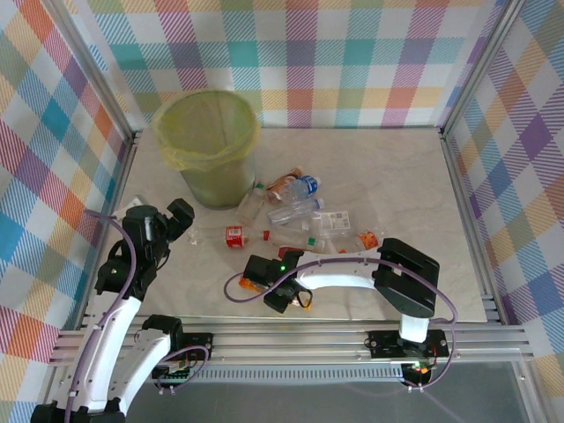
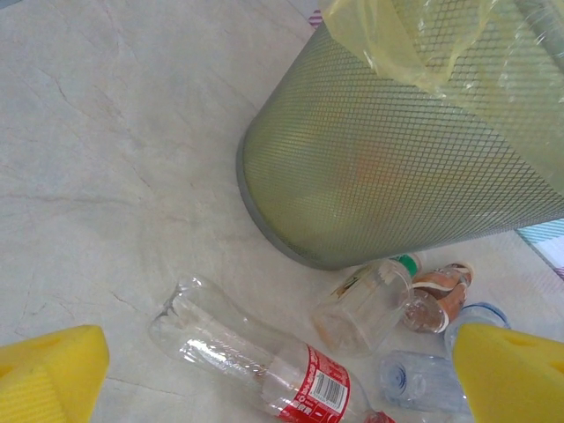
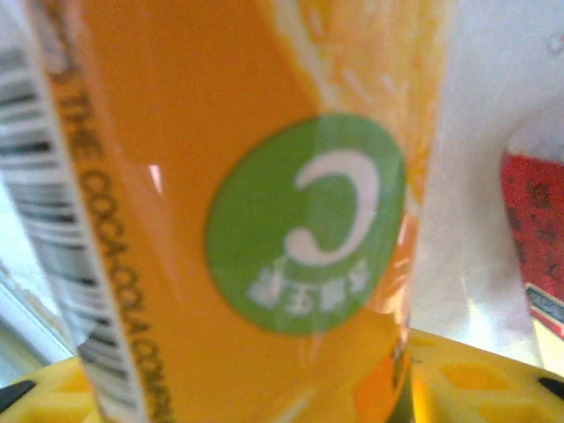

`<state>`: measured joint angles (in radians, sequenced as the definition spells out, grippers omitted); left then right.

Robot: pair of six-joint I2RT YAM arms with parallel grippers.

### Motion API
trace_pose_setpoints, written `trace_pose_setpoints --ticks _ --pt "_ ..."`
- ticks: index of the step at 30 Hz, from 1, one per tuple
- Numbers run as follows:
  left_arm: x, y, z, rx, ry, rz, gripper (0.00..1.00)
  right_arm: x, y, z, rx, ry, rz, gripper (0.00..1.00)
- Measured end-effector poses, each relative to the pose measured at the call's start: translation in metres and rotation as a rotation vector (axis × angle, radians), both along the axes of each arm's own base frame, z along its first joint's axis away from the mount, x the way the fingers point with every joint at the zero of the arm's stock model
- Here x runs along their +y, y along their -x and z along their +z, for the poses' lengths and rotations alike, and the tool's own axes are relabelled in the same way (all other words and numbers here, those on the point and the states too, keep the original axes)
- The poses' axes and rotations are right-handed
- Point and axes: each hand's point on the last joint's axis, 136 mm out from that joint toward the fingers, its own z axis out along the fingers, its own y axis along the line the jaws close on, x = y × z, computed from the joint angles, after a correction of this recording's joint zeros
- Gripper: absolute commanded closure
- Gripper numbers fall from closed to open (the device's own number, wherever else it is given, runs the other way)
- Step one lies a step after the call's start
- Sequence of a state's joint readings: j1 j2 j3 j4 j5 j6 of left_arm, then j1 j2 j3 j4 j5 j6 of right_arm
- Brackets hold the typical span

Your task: Put the plastic bottles in the bin

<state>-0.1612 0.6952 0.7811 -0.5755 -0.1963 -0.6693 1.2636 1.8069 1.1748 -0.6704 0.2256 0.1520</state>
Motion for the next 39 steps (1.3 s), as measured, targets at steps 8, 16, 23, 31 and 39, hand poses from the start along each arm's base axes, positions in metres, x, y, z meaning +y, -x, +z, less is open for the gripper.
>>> trace_pose_setpoints --ticks 8,16,23,31,39 --pt "-0.006 -0.003 0.002 0.006 0.003 -0.035 0.0 0.016 -0.012 0.067 -0.094 -0.169 -0.008 0.55" --pt "-0.038 -0.008 0.017 -0.028 0.067 -0.213 0.0 0.018 -0.052 0.139 -0.202 -0.404 -0.12 0.59" --pt "-0.079 -0.008 0.036 -0.094 0.177 -0.428 0.0 0.001 -0.096 0.199 -0.268 -0.664 -0.256 0.59" --pt "-0.131 -0.001 0.087 -0.314 0.299 -0.687 0.0 -0.002 -0.109 0.236 -0.256 -0.86 -0.282 0.6" --pt "-0.196 0.025 0.119 -0.434 0.34 -0.945 0.0 0.011 -0.1 0.252 -0.2 -0.965 -0.246 0.6"
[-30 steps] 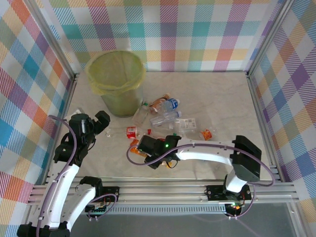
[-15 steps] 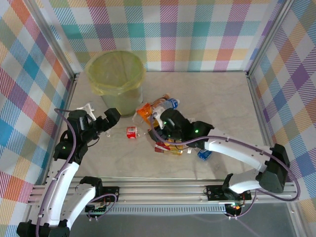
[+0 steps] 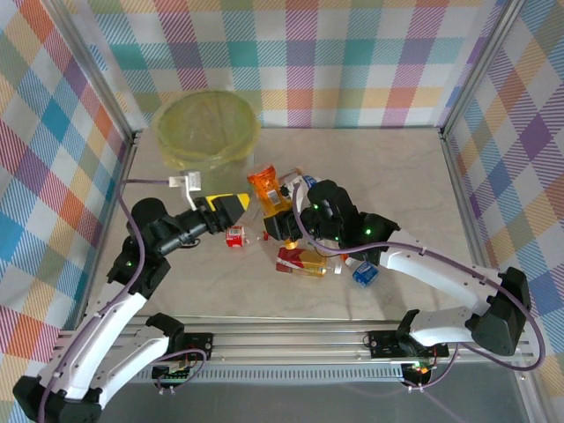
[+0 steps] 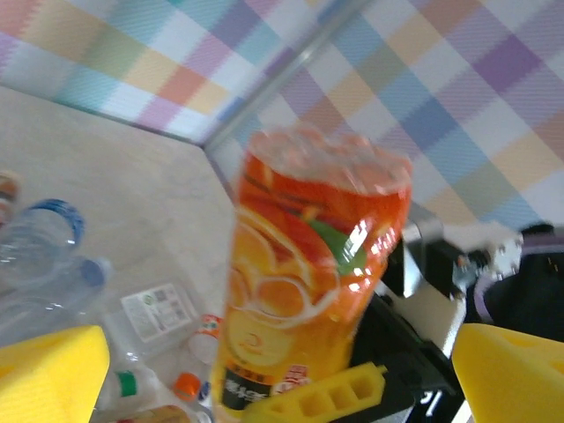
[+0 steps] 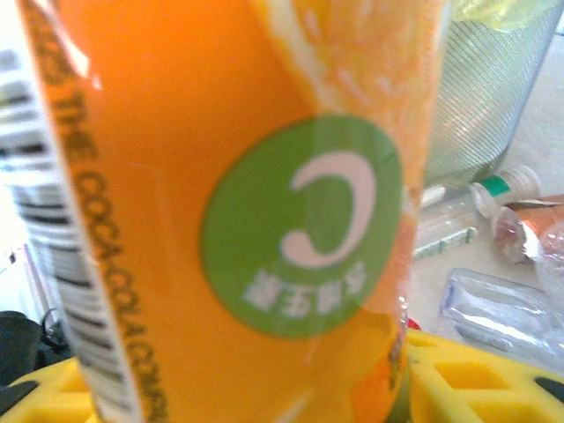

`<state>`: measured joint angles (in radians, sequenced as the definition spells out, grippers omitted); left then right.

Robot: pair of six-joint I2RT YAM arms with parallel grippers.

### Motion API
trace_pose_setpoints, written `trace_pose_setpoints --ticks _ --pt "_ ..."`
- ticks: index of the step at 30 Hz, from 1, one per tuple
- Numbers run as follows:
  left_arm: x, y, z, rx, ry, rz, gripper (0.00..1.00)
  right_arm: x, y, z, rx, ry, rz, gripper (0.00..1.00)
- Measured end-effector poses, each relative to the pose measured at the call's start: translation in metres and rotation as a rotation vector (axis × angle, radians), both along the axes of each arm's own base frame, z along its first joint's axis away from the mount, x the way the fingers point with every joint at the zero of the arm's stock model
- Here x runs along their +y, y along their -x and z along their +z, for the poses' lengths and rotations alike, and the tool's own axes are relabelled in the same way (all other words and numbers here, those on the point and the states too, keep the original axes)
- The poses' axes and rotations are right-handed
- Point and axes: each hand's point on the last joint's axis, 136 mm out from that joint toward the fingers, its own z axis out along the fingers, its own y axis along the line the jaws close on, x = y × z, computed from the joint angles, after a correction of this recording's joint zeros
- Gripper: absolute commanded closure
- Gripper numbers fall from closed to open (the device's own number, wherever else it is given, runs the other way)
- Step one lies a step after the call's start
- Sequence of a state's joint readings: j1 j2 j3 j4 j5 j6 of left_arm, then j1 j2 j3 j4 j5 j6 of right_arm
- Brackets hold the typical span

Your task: Put the plastic bottles in the bin

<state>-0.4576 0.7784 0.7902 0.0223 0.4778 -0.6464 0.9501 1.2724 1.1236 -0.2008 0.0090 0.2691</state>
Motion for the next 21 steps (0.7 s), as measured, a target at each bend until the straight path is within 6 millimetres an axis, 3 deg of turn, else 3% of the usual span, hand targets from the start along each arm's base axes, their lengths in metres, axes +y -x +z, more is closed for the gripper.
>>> trace_pose_setpoints --ticks 6,12,18,21 --pt "-0.032 -0.004 -0.009 -0.002 -0.047 -0.073 0.0 0.008 0.005 0.011 0.009 -0.059 0.036 0.6" --pt "-0.037 -0.013 -0.004 -0.037 -0.073 -0.053 0.01 0.014 0.009 0.015 0.026 -0.093 0.063 0.59" --pt "-0.038 -0.022 0.002 -0.053 -0.075 -0.027 0.12 0.02 0.009 0.007 0.057 -0.092 0.079 0.59" --pt "-0.039 -0.026 0.004 -0.056 -0.071 -0.019 0.24 0.021 0.01 0.007 0.063 -0.098 0.086 0.56"
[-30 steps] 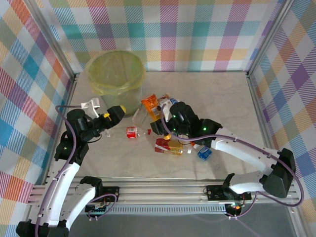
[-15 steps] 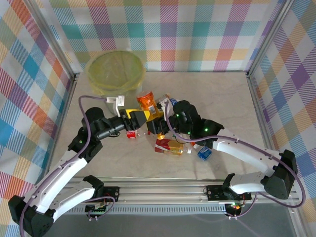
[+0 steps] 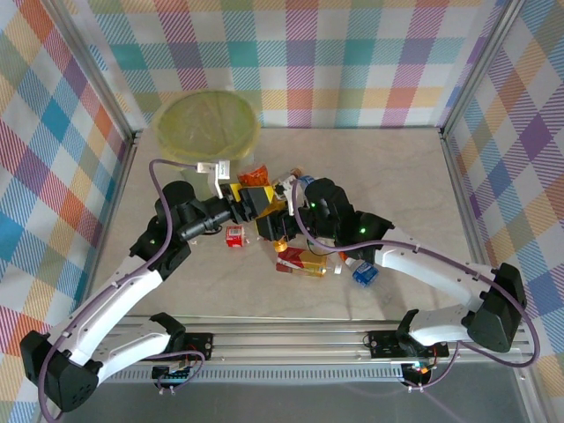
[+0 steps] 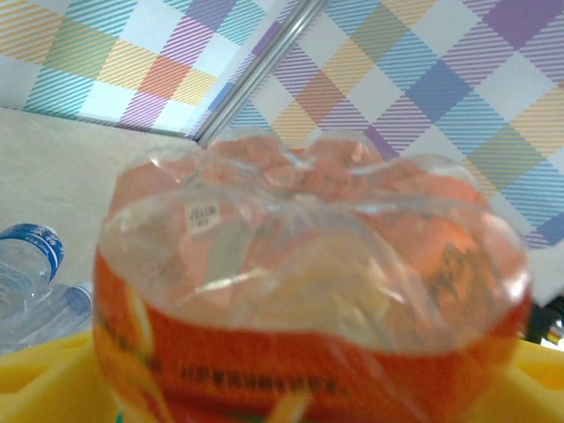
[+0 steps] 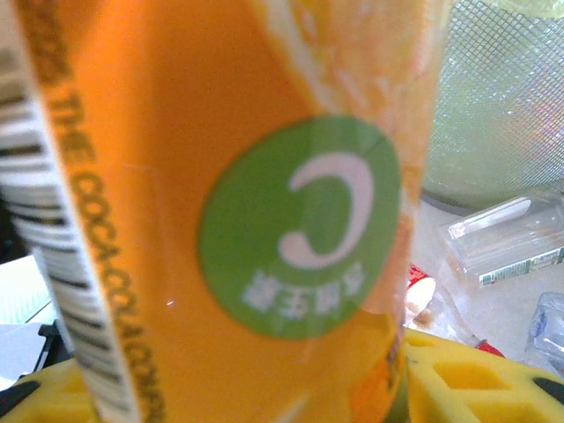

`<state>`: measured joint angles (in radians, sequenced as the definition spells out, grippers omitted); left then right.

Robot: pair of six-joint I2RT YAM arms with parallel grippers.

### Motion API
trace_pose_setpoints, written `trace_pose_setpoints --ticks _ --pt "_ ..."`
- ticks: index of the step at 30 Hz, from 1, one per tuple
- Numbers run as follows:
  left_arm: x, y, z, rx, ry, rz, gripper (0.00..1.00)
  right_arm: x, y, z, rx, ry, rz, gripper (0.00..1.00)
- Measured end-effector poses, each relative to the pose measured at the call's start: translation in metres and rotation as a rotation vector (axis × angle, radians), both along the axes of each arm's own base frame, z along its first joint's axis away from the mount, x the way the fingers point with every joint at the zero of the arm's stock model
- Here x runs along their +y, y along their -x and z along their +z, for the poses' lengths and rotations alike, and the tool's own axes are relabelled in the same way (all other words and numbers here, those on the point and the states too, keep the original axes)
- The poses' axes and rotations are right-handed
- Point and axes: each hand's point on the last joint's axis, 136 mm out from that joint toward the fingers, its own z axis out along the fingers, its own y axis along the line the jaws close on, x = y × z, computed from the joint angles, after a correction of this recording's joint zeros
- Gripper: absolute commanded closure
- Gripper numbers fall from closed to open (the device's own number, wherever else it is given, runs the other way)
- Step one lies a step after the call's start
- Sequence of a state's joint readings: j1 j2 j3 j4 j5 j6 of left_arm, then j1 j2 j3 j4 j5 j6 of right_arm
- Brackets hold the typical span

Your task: Put the plastic bottles in the bin

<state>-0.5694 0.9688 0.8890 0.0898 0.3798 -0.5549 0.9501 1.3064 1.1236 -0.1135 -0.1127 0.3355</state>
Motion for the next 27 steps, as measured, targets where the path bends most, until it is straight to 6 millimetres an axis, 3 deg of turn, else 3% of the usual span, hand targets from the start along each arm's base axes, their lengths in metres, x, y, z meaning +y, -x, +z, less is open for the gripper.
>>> trace_pose_setpoints --ticks 2,6,13,21,27 --pt "-0.001 -0.001 -0.001 0.004 0.0 0.001 0.33 0.0 0.0 0.0 0.002 -0.002 0.001 0.52" --pt "-0.001 -0.001 0.002 -0.006 0.001 0.003 0.4 0.0 0.0 0.0 0.007 -0.003 -0.003 0.4" --pt "0.004 -0.009 0.0 -0.006 -0.019 0.058 0.48 -0.005 -0.005 -0.002 0.013 0.009 -0.043 0.0" --pt "0.016 -0.031 0.02 -0.05 -0.098 0.175 0.51 -0.034 -0.005 0.012 -0.013 0.03 -0.136 0.0" --pt "0.036 -0.063 0.057 -0.107 -0.161 0.287 0.52 -0.083 -0.014 0.028 -0.032 0.056 -0.348 0.0"
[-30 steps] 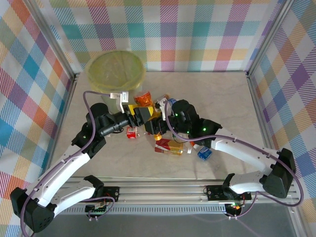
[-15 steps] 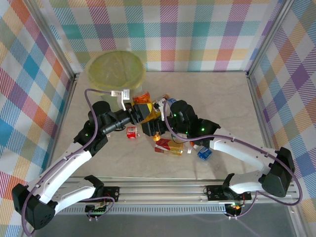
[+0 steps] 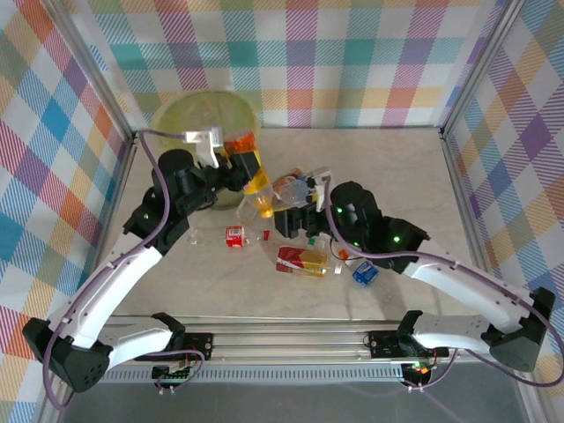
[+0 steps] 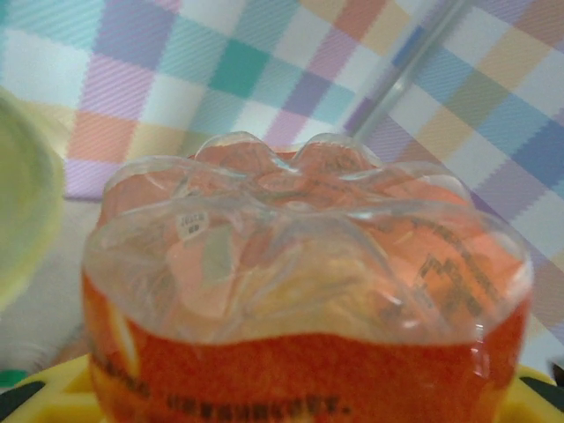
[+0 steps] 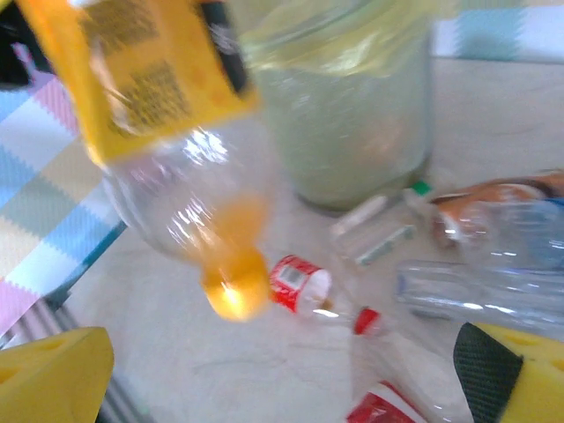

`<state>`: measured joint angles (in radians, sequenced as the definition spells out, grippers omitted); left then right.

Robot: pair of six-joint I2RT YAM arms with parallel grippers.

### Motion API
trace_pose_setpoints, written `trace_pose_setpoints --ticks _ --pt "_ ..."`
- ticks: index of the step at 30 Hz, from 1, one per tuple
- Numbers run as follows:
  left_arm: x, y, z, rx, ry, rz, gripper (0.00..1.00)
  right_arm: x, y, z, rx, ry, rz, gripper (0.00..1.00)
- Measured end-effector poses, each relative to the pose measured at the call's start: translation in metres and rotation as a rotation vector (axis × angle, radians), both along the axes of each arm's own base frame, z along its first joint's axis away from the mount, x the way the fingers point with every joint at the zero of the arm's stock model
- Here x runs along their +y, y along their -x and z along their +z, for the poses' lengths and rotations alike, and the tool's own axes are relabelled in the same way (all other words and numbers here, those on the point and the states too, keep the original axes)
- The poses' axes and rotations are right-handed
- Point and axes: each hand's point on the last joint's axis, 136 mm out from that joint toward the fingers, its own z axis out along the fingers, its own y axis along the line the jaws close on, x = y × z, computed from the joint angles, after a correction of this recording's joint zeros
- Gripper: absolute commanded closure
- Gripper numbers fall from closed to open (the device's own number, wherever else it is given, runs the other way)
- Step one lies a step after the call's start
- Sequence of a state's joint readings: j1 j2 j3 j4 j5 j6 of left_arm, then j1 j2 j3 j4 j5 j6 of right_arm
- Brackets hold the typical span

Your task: Put the plastic bottles in the bin

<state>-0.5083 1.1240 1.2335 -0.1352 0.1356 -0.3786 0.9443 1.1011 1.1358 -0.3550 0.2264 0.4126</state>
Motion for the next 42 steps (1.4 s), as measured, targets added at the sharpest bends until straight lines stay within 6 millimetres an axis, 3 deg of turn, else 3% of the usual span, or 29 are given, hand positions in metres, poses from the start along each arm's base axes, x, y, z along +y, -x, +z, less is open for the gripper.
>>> trace_pose_setpoints --ticks 9,13,18,23,28,34,42 --pt "0.049 -0.072 0.07 -0.116 -0.093 0.182 0.52 -0.077 -0.014 -0.01 0.052 0.091 -0.321 0.0" --pt "0.07 -0.101 0.085 -0.141 -0.169 0.247 0.53 -0.106 -0.016 -0.026 0.112 0.139 -0.428 0.0" --pt "0.098 -0.141 0.089 -0.139 -0.263 0.314 0.53 -0.133 -0.018 -0.039 0.172 0.171 -0.529 0.0" --pt "0.12 -0.183 0.071 -0.104 -0.377 0.347 0.53 -0.15 -0.015 -0.039 0.194 0.162 -0.58 0.0" --pt "0.123 -0.216 0.032 -0.047 -0.512 0.321 0.53 -0.165 -0.01 -0.04 0.206 0.158 -0.614 0.0" --pt "0.125 -0.232 -0.022 0.051 -0.646 0.27 0.52 -0.189 -0.009 -0.055 0.265 0.192 -0.695 0.0" --pt "0.125 -0.242 -0.072 0.132 -0.758 0.206 0.46 -0.214 -0.008 -0.084 0.373 0.204 -0.774 0.0"
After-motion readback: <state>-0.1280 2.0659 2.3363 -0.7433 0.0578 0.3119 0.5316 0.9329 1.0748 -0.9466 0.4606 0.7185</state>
